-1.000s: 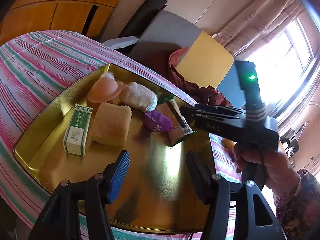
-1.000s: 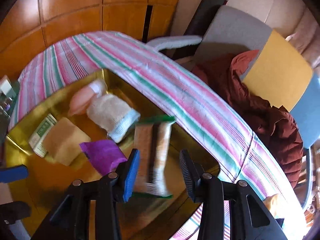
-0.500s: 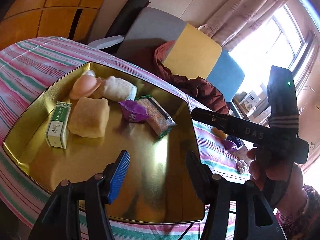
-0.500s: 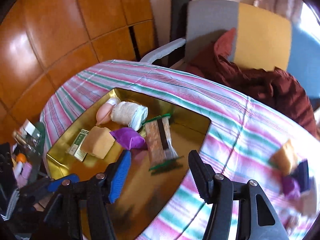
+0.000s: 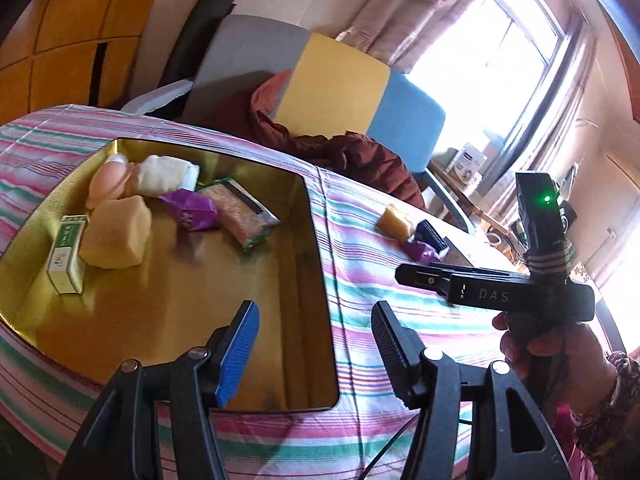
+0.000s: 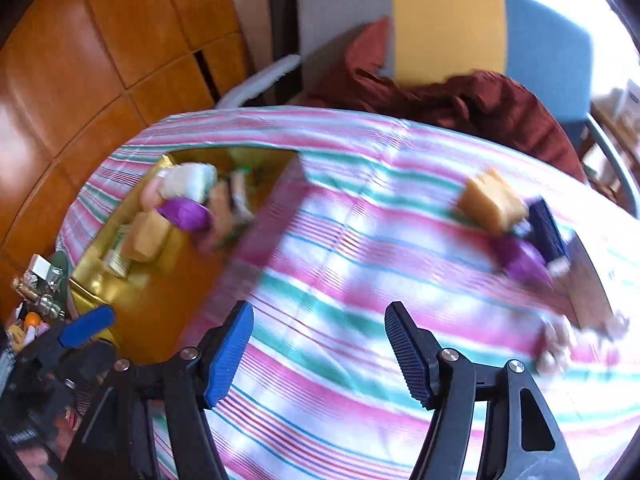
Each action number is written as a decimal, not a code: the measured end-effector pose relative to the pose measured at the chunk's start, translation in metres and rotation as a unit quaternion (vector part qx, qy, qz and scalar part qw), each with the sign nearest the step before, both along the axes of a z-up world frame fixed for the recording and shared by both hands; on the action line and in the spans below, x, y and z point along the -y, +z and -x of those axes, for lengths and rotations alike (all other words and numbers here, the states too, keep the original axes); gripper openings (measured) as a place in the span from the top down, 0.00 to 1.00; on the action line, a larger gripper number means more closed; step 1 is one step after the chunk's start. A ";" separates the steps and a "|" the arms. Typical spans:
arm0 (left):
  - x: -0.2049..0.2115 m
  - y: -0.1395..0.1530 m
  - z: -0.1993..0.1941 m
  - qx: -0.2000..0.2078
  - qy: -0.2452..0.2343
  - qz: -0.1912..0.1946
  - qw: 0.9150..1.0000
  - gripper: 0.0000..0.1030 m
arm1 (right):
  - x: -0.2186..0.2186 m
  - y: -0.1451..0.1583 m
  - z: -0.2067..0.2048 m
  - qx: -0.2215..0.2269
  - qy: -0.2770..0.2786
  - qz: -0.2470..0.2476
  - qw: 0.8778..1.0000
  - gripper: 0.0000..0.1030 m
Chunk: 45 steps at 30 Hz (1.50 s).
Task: Organize objects
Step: 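Move both tools back to the items on the cloth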
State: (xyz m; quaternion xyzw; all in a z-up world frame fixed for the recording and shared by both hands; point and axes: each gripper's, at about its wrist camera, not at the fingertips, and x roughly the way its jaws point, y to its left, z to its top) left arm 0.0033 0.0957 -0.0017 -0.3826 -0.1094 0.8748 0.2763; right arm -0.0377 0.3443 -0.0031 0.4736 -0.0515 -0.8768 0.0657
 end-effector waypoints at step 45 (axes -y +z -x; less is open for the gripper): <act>-0.152 -0.019 -0.055 0.024 -0.192 0.099 0.976 0.43 | -0.304 -0.063 -0.009 0.010 -0.243 -0.004 0.970 0.41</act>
